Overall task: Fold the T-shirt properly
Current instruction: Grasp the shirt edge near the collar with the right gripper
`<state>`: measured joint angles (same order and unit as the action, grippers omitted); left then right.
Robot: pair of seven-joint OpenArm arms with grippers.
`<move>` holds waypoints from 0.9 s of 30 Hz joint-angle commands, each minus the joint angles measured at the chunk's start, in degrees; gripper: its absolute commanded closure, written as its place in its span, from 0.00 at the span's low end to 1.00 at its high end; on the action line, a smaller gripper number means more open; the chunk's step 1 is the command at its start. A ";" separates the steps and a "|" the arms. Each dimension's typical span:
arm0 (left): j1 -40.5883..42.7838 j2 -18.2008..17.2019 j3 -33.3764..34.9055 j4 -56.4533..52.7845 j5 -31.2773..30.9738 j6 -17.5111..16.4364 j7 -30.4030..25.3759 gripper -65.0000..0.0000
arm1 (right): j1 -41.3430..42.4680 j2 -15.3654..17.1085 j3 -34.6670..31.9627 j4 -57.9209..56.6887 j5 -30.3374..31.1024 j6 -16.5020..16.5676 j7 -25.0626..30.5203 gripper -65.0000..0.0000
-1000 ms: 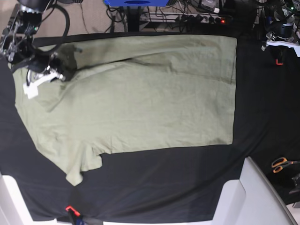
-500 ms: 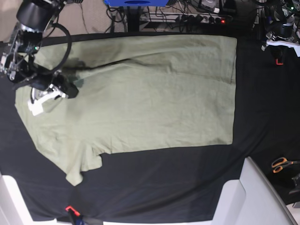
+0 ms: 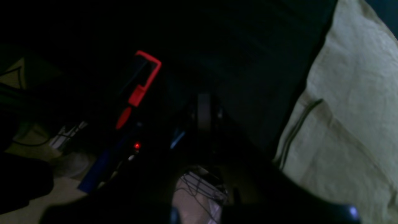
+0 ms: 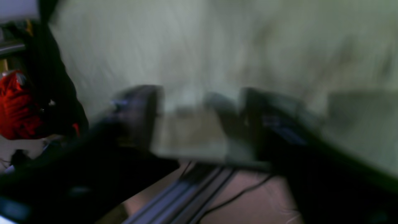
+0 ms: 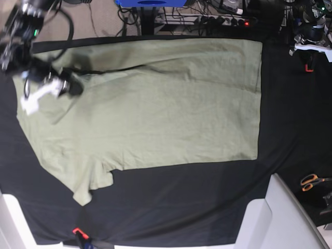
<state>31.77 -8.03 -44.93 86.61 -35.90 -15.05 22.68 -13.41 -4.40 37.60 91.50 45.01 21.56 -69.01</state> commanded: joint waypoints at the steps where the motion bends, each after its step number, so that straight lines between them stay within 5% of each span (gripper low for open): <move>1: 0.36 -1.07 -0.48 0.73 -0.36 -0.12 -1.27 1.00 | -0.52 0.14 1.74 1.38 1.27 0.20 0.75 0.22; 7: 0.10 -1.07 -0.48 0.73 -0.28 -0.12 -1.27 1.00 | -2.72 -0.21 6.31 1.20 1.01 0.20 0.75 0.33; 27: 0.10 -1.07 -0.48 0.73 -0.28 -0.12 -1.27 1.00 | 1.32 2.95 5.96 -12.16 0.92 0.46 6.82 0.32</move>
<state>31.44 -8.25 -44.93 86.61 -35.86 -15.03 22.50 -12.45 -2.04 43.40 78.67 45.58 21.71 -62.61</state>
